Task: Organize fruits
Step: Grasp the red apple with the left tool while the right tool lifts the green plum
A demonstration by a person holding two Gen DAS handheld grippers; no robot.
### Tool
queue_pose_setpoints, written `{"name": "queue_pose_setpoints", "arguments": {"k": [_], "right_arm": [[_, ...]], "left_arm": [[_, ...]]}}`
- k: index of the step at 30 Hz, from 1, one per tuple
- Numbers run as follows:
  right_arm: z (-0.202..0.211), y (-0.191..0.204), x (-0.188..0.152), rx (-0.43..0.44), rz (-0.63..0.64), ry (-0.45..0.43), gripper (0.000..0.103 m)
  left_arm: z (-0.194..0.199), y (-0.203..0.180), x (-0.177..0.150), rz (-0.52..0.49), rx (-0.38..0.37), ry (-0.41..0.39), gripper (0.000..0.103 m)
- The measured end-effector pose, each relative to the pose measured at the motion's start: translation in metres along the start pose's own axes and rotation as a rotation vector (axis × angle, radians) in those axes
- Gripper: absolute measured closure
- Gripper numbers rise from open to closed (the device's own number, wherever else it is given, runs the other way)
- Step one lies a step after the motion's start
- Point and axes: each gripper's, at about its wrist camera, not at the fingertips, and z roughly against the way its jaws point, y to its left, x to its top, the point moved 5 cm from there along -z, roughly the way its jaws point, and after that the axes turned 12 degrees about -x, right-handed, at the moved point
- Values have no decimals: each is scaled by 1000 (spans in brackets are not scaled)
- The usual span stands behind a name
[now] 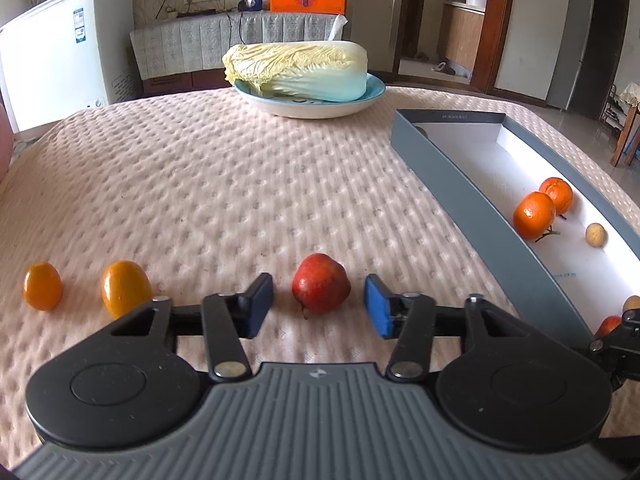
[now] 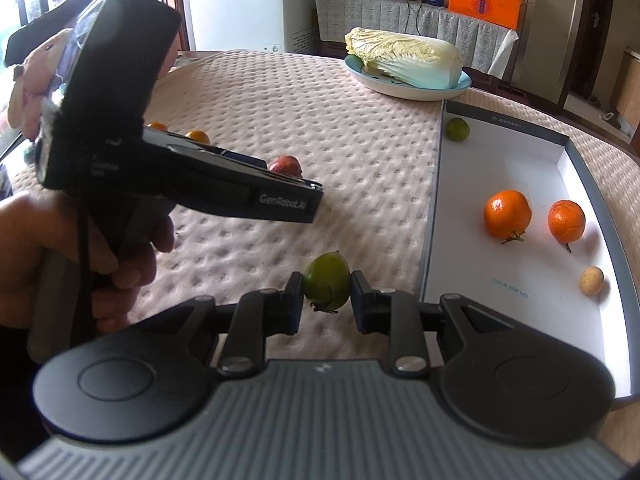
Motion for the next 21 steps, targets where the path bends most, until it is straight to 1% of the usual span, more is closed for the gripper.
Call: {"name": "queue_pose_setpoints", "arguments": {"k": [1,3,8,15,21], "right_arm": [[0,0,0,-2,-3,-1,75],[1,-1,1,-2,-6,-6,75],[1,-1,1,-6,-8,-11,75],[2,-5,6,-20,-30,-23,75],[8,-6,12,-26,-49,-62,75]], "left_arm": [[0,1,0,4,1,-2,55],[1,2,1,5,0,-6,67],[2,2,1,12,-9,-5,68],[14,3,5,4,-5,-21,68],[27,-1,8,-18,-6,-39,68]]}}
